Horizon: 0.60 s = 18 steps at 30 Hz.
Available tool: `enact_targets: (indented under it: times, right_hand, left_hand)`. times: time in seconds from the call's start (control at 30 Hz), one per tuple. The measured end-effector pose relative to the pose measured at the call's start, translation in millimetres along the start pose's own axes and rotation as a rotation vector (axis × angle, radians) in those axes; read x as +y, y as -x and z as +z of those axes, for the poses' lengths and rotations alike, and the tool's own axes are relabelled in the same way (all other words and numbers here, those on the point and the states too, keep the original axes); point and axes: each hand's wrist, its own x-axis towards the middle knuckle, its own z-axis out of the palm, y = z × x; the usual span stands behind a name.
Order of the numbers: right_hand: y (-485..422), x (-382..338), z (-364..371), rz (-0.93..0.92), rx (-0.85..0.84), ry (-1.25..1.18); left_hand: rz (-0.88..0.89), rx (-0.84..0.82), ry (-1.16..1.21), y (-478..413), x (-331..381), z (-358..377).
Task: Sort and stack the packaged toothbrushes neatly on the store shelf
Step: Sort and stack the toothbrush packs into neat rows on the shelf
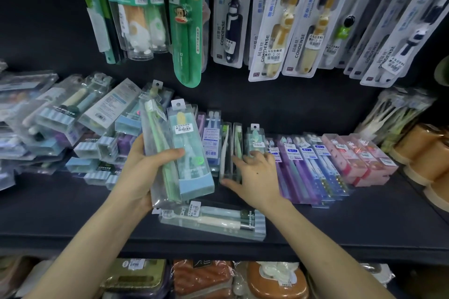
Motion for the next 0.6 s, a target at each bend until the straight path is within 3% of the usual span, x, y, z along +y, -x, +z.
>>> enact_targets:
  times: [0.2, 0.43, 0.6]
  right_hand:
    - [25, -1, 3, -0.101, 0.232, -0.024]
    - [23, -22, -18, 0.115, 0.023, -0.078]
    - [33, -22, -45, 0.328, 0.061, -0.262]
  left_hand:
    - [0.007, -0.035, -0.001, 3, 0, -4]
    - [0.018, -0.027, -0.006, 9, -1, -1]
    - [0.029, -0.029, -0.007, 13, 3, -9]
